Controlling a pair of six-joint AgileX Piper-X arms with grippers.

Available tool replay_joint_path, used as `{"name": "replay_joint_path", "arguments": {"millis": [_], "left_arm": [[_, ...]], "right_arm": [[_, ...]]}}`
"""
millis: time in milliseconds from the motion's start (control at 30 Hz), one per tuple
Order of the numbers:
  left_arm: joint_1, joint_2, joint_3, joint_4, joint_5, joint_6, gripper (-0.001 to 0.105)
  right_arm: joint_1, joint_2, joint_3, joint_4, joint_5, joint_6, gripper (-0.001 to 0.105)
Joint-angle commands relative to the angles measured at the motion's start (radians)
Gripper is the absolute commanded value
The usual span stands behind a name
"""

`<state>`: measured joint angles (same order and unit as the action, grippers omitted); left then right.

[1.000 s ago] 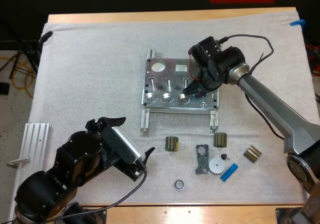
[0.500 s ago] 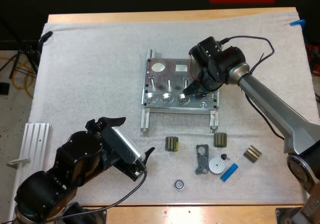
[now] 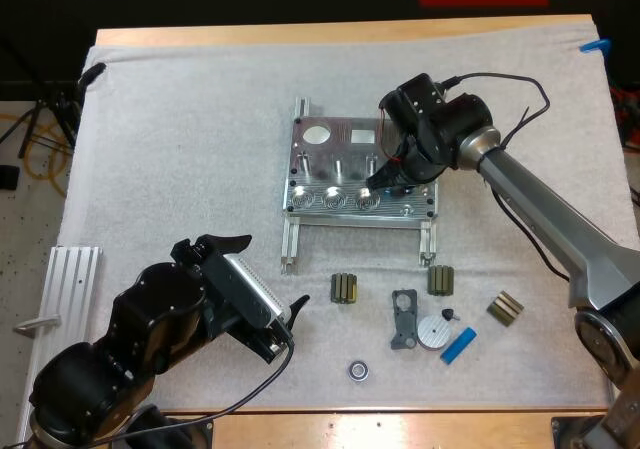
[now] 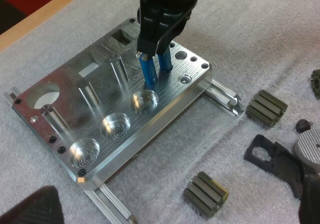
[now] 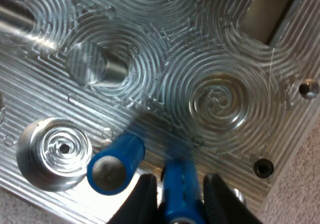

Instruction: Load cells from left to right

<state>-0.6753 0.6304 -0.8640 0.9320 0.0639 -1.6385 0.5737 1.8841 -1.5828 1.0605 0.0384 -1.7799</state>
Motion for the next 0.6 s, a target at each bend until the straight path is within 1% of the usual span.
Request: {"name": "replay_joint_path", "arguments": {"millis": [0, 300, 567], "left_arm": [[-0.001, 0.002, -0.007, -0.018, 0.000, 0.006, 0.093], [-0.001, 0.002, -0.007, -0.018, 0.000, 0.006, 0.093], [-0.001, 0.002, -0.007, -0.018, 0.000, 0.006, 0.093]], "right_arm": [[0.002, 0.009, 0.013, 0.013, -0.038, 0.008, 0.000], [0.002, 0.009, 0.013, 0.011, -0.051, 0.027, 0.000], [0.002, 0.009, 0.013, 0.048, -0.064, 0.034, 0.000]]}}
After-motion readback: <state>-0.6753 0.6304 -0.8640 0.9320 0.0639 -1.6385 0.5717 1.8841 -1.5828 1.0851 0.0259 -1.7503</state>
